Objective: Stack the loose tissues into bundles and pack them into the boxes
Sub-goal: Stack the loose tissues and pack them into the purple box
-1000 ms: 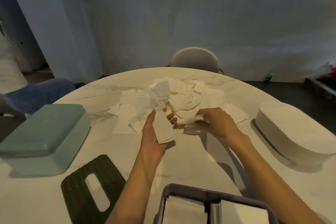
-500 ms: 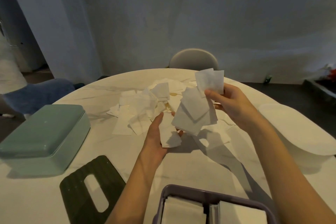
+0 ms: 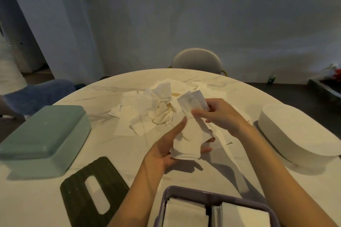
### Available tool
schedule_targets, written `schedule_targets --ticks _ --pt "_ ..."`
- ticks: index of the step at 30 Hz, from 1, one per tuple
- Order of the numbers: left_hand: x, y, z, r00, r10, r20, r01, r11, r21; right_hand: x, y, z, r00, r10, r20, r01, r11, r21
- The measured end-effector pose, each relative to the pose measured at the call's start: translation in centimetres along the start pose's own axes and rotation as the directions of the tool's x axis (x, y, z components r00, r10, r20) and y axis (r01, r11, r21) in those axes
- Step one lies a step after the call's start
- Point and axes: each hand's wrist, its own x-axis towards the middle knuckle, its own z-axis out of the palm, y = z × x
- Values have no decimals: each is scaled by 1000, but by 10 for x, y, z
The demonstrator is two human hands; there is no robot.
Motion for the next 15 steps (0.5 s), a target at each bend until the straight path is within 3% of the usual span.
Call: schedule_targets --ticks 2,8,12,15 --pt "0 -4 -4 1000 24 12 -24 997 79 1 1 0 1000 6 -11 -6 1000 -4" --pt "2 -6 -9 999 25 32 -26 999 19 4 5 -4 987 -13 -161 19 999 32" --pt "5 -6 -14 997 -7 -71 12 997 72 3 2 -13 928 -43 -369 115 977 177" --pt "10 -5 -16 980 -1 -200 -8 999 -49 0 -5 -21 932 -21 -361 162 916 366"
